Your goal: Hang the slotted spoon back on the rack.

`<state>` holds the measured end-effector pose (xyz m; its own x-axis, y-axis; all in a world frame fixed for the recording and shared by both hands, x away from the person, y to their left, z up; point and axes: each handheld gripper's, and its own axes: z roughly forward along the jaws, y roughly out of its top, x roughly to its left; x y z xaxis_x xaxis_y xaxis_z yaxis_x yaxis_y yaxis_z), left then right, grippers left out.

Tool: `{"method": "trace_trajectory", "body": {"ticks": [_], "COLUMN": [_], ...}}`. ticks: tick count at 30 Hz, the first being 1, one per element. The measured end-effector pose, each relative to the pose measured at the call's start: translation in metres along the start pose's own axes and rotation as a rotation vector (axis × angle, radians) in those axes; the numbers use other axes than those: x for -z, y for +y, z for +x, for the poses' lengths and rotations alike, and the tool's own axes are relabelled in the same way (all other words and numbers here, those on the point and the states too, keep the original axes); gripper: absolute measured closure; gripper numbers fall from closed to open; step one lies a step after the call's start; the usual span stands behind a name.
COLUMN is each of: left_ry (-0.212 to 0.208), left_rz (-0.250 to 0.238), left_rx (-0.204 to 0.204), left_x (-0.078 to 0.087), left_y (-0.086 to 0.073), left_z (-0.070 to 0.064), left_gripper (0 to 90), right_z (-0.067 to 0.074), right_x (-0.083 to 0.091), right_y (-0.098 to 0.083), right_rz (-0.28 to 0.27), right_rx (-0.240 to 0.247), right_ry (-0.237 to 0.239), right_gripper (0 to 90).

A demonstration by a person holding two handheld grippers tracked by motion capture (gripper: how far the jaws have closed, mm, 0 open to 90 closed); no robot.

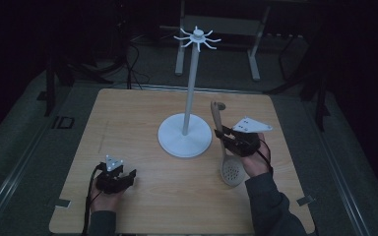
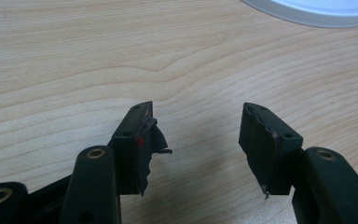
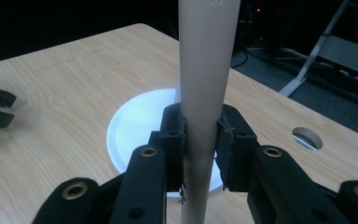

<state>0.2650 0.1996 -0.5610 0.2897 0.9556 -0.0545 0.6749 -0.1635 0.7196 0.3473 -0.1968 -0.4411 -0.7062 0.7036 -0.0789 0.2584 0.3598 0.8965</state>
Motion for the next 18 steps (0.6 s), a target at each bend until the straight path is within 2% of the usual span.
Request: {"method": "trace_trajectory", "body": {"ticks": [18], "left_ry": [-0.002], "left_rz": [-0.001], "left_rx": [0.001], "left_x": [0.001], "left_y": [0.0], "left_z": [0.001], "left_gripper": [45.4], "right_z": [0.003], "right_x": [-0.001], "right_y": [0.013], "right_rz": [-0.085], "right_rx": [0.0], "right_ry": [-0.001], "right_gripper": [73.9]}}
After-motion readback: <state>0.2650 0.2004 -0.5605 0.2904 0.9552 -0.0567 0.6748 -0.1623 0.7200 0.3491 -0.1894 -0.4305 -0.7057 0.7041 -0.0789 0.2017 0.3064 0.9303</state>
